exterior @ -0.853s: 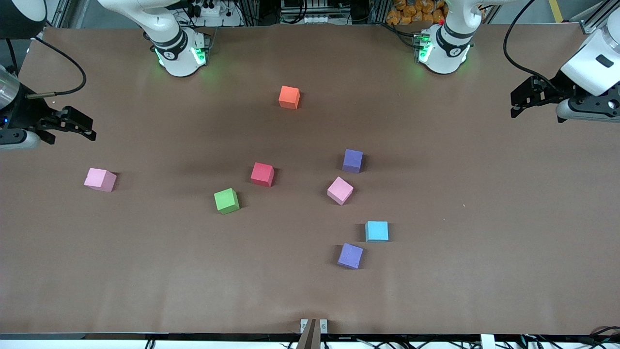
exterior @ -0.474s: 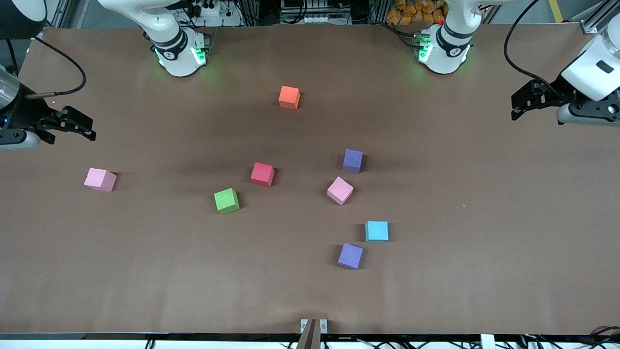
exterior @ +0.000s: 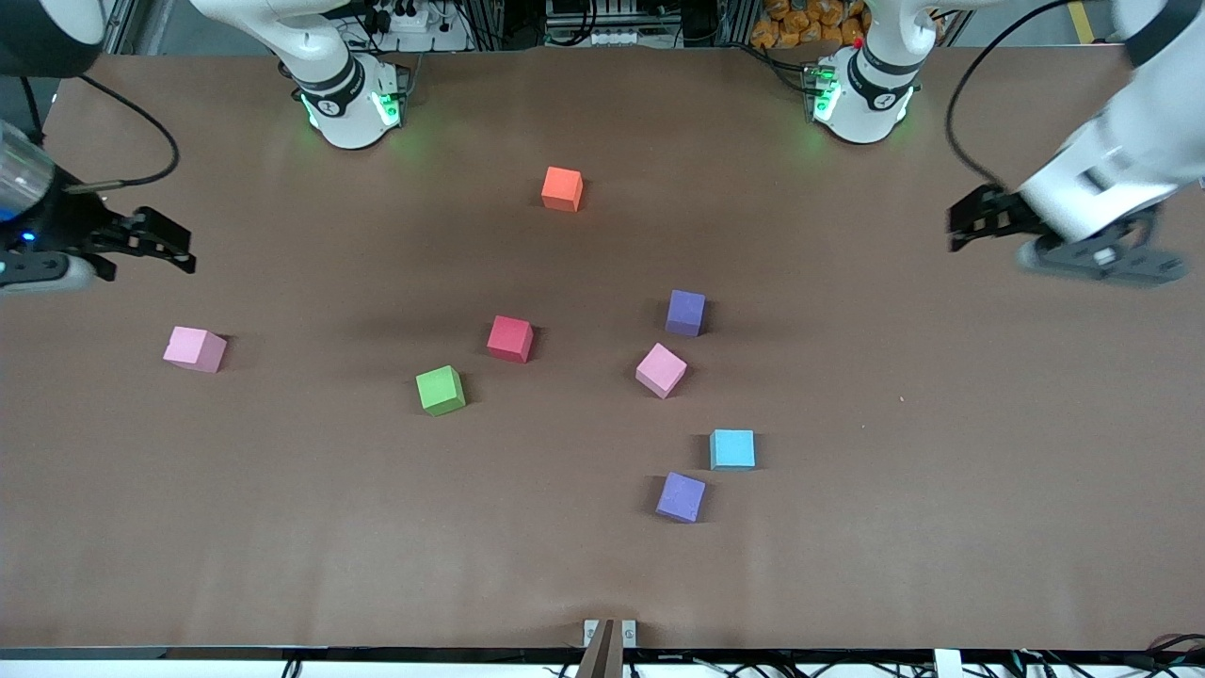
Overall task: Arrange blocks into number 1
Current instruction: 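Reach the right gripper to the red cube while the left gripper reaches the purple cube, then grasp the red cube with the right gripper while the left gripper grasps purple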
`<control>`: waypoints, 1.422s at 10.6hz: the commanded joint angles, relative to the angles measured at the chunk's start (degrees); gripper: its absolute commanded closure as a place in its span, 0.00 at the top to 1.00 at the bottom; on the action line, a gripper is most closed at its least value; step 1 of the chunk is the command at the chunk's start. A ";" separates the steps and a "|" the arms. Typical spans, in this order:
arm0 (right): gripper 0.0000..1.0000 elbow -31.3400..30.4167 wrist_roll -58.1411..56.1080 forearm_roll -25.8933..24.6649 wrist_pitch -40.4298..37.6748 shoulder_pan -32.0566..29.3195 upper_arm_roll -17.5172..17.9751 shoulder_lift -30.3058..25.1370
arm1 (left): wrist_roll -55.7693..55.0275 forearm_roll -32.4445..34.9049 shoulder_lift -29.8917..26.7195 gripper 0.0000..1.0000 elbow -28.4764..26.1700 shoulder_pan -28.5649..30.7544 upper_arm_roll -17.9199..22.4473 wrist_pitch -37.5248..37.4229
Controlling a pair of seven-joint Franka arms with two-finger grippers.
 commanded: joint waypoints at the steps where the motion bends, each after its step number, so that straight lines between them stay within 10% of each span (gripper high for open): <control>1: 1.00 -1.26 3.54 -0.60 -0.03 1.11 4.38 2.72 | -9.57 -0.87 8.27 1.00 1.05 -6.85 -0.87 3.61; 8: 1.00 -11.03 22.69 3.96 16.39 8.85 10.19 13.62 | -24.64 0.01 23.94 1.00 -3.15 -25.32 -0.78 22.50; 15: 1.00 -10.59 37.47 4.41 30.02 14.74 11.07 25.40 | -28.88 2.29 29.66 1.00 -5.11 -29.12 -0.69 24.64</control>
